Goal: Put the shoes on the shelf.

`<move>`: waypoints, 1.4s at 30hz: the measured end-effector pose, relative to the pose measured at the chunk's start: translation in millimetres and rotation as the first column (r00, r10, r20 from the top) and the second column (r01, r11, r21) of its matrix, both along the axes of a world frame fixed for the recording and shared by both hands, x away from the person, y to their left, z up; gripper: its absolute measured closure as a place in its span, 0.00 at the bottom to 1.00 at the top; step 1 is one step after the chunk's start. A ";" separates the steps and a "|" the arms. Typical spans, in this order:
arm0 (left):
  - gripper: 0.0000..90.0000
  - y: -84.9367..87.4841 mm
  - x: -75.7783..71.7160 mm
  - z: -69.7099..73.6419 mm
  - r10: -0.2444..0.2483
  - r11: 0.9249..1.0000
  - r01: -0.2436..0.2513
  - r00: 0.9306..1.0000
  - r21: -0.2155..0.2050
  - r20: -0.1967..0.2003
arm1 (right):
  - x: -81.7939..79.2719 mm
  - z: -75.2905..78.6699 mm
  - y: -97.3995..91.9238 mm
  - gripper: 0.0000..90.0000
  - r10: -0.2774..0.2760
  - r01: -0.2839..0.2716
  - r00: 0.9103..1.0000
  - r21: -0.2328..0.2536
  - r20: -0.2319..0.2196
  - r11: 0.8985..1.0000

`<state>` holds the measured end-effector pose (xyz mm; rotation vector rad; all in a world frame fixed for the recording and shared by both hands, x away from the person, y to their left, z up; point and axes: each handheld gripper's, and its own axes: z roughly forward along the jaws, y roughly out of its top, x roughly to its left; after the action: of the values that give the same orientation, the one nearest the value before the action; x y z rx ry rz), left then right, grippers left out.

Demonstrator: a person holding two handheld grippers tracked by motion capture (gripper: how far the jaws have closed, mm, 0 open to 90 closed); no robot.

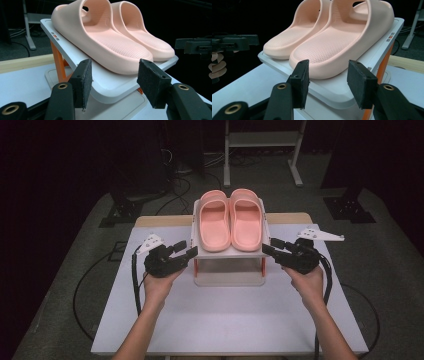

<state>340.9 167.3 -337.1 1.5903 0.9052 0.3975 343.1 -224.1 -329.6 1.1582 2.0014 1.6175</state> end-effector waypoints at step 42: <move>0.48 20.2 -38.2 -23.6 -0.016 1.000 0.016 1.000 0.009 0.002 | -44.7 -32.0 -33.9 0.49 0.007 -0.006 1.000 0.022 -0.012 1.000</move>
<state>302.7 187.4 -360.7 1.6046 0.8897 0.3924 298.4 -258.1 -361.6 1.1738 2.0018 1.6437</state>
